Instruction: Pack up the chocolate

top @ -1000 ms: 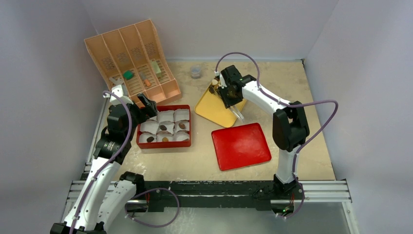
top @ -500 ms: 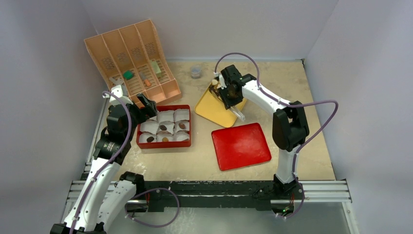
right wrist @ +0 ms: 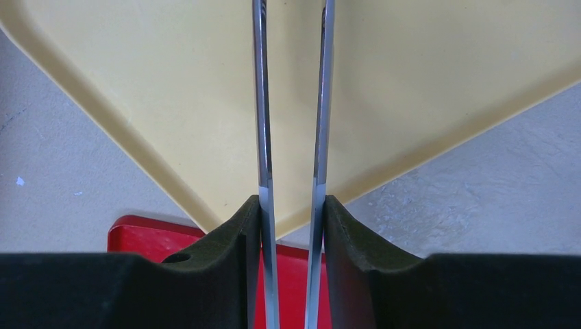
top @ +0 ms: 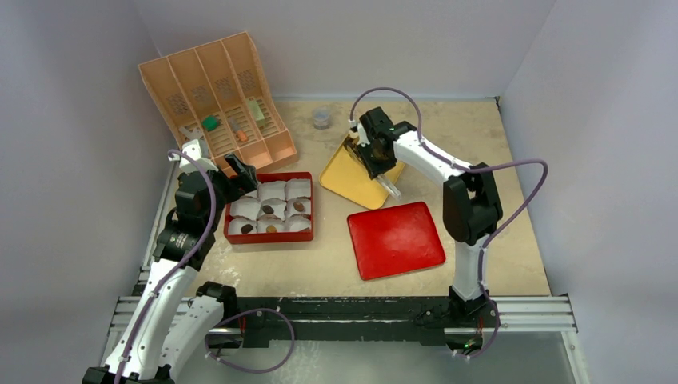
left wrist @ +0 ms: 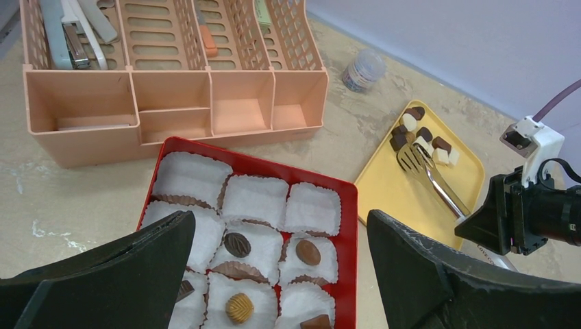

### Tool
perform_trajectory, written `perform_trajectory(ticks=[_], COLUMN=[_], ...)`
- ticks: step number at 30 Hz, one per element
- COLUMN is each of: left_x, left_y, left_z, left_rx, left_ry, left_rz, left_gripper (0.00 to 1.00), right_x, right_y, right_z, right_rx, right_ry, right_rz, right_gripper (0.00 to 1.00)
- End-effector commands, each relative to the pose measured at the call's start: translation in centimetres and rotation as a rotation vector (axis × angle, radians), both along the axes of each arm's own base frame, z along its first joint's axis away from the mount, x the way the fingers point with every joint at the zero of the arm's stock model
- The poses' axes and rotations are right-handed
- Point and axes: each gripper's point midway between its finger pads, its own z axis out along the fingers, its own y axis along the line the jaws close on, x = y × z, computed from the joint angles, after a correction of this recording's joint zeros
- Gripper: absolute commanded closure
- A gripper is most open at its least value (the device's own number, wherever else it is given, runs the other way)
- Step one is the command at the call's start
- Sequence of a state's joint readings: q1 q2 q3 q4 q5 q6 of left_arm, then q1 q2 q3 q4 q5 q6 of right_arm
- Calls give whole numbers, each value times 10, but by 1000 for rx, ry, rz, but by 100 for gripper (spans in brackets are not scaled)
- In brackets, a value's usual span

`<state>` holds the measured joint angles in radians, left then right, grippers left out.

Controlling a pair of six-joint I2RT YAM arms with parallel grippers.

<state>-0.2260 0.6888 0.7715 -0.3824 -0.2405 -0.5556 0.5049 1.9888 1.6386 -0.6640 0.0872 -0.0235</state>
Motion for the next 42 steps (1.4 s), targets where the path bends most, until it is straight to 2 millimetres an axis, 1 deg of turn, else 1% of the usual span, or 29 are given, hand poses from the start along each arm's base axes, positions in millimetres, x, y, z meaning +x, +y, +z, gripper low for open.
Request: perform_trajectory(ticks=[1, 6, 11, 16, 23, 26, 29, 33, 35, 38, 42], left_x=[4, 4, 5, 5, 4, 1, -3, -12, -18, -26, -35], left_y=[1, 1, 0, 2, 7, 8, 9, 15, 20, 27, 33], left_z=[14, 14, 16, 19, 34, 46, 66, 91, 102, 113, 123], left_rx=[12, 7, -5, 2, -19, -30, -42, -42, -31, -16, -10], left_ry=[-54, -52, -51, -47, -52, -68, -104, -149, -168, -186, -209], left_rz=[7, 11, 9, 21, 60, 65, 66, 84, 94, 119, 139], left_gripper=[5, 5, 5, 6, 7, 7, 7, 8, 8, 8, 8], right_x=[2, -8, -19, -30, -42, -51, -62, -71, -75, -82, -98], right_y=[7, 11, 16, 29, 53, 77, 102, 130, 142, 162, 193], right_z=[30, 36, 49, 68, 97, 113, 128, 146, 150, 150, 143], right_rx=[32, 45, 63, 137, 238, 329, 401, 511, 537, 569, 588], right_ry=[-76, -77, -97, -115, -161, -173, -189, -191, -188, -177, -146], right_rz=[16, 25, 37, 47, 86, 130, 175, 225, 242, 270, 319], right_gripper=[71, 72, 73, 72, 72, 72, 72, 72, 72, 72, 72])
